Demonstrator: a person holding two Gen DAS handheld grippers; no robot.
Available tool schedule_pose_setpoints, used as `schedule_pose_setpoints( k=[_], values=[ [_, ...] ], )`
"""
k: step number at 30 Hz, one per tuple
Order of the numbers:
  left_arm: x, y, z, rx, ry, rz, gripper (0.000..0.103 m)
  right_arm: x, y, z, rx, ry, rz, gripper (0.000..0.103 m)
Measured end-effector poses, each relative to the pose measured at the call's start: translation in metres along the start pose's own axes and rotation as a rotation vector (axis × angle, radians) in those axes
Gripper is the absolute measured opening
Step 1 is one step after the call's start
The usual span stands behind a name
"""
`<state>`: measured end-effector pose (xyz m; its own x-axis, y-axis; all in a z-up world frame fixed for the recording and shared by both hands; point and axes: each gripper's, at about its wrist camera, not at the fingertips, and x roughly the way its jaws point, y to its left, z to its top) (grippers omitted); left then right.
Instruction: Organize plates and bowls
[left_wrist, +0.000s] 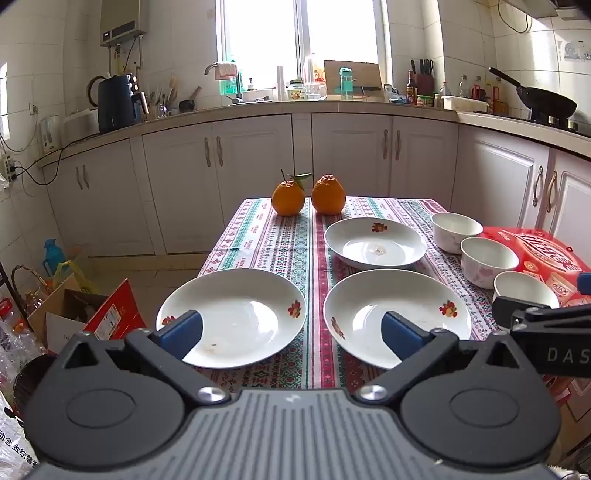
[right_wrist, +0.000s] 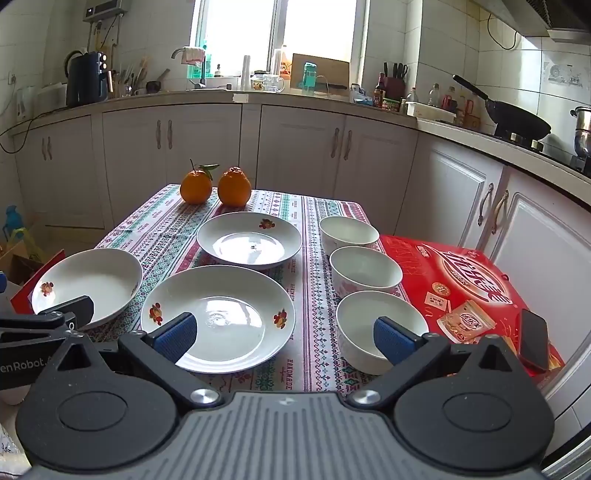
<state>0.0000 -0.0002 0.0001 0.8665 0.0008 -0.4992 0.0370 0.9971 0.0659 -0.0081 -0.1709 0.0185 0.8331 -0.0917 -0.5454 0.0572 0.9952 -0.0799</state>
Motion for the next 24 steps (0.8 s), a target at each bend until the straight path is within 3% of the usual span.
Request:
schedule_pose_setpoints(
  k=[24],
  values=[
    [-0.007,-0.003,0.005,-0.008,-0.019,-0.006,0.102,-0.006,0.002,-0.002,-0.007,-0.029,-0.016,0.103]
  ],
)
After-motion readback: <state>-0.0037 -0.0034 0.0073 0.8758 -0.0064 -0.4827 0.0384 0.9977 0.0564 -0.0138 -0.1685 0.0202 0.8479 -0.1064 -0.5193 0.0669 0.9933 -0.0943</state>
